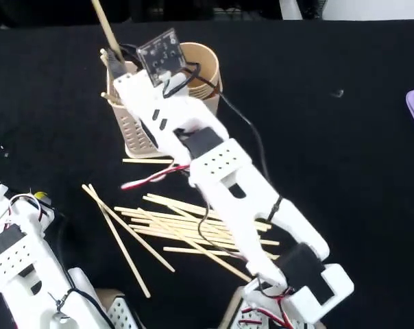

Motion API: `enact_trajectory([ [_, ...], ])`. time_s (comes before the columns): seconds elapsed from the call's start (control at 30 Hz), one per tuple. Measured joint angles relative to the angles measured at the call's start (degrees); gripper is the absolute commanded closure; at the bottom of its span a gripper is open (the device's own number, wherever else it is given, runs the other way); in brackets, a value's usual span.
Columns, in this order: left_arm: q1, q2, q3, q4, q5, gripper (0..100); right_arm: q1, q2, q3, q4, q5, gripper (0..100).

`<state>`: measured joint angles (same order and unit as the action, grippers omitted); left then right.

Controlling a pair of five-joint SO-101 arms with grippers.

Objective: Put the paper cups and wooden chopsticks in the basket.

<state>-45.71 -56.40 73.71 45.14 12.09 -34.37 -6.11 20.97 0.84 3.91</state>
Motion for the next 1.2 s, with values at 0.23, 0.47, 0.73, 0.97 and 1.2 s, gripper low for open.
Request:
enact_trajectory([
  [0.23, 0.0, 0.0, 0.0, 0.0, 0.0, 76, -0.09, -16.26, 15.03, 0.0, -0.18, 84.8],
  [0.47, 0.0, 0.0, 0.0, 0.0, 0.0, 76, -0.09, -44.31, 30.51, 16.18, -0.18, 84.7],
  [0.73, 0.0, 0.0, 0.0, 0.0, 0.0, 76, -0.18, -57.49, 42.29, 53.1, 12.13, 84.2],
  [0.97, 0.0, 0.0, 0.0, 0.0, 0.0, 76, -0.18, -43.6, 50.11, 52.4, 23.03, 84.2],
  [1.2, 0.0, 0.0, 0.0, 0.0, 0.0, 76, 2.99, -26.64, 48.0, 48.97, 29.36, 84.9],
])
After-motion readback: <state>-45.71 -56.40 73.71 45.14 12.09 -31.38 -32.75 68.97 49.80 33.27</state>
